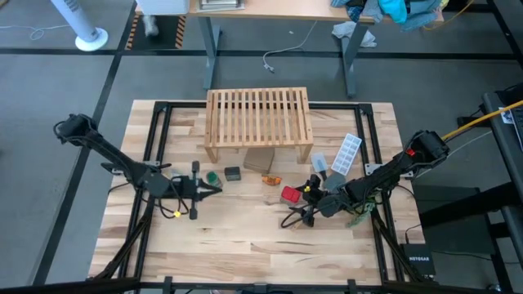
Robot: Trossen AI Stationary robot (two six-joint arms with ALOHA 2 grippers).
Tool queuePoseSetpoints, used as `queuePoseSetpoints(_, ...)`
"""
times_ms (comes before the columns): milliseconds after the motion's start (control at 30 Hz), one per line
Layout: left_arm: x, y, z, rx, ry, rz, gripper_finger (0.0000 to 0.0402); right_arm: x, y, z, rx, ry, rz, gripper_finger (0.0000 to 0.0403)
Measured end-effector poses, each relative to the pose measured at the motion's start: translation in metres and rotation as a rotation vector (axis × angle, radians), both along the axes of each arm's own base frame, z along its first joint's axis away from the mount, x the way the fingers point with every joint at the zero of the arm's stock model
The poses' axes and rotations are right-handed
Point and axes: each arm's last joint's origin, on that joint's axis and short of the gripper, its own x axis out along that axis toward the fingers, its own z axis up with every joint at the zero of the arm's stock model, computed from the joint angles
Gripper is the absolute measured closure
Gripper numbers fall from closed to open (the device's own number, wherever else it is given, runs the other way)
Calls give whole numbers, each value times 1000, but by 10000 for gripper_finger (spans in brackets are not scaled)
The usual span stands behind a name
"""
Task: Shelf spices
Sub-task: Put the orange seasoning pack on the shelf
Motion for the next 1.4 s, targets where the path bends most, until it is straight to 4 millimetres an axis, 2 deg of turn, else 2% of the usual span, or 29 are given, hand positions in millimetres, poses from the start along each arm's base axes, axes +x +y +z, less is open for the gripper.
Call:
queuePoseSetpoints(200, 10, -5, -10, -80, 17, -29, 372, 0, 0, 0, -3, 3, 10, 61)
queuePoseSetpoints(433, 26, 3, -20, -97, 15, 43, 288, 0, 0, 0, -3, 3, 11, 61)
queuePoseSetpoints(567, 42, 6, -15, -84, 10, 80, 245, 0, 0, 0, -3, 3, 11, 61)
queuePoseSetpoints(700, 61, 5, -11, -60, 26, 108, 220, 0, 1, 0, 8, 8, 26, 61)
queuePoseSetpoints(833, 82, 7, -14, -17, 88, 146, 210, 0, 1, 0, 21, 15, 45, 61)
queuePoseSetpoints(1033, 106, 22, -23, 0, 157, 226, 211, 0, 1, 0, 22, 15, 46, 61)
queuePoseSetpoints(1167, 114, 34, -26, -1, 170, 272, 212, 0, 1, 0, 22, 15, 46, 61)
queuePoseSetpoints(1400, 118, 55, -28, -71, 190, 242, 212, 0, 1, 0, 13, 16, 51, 61)
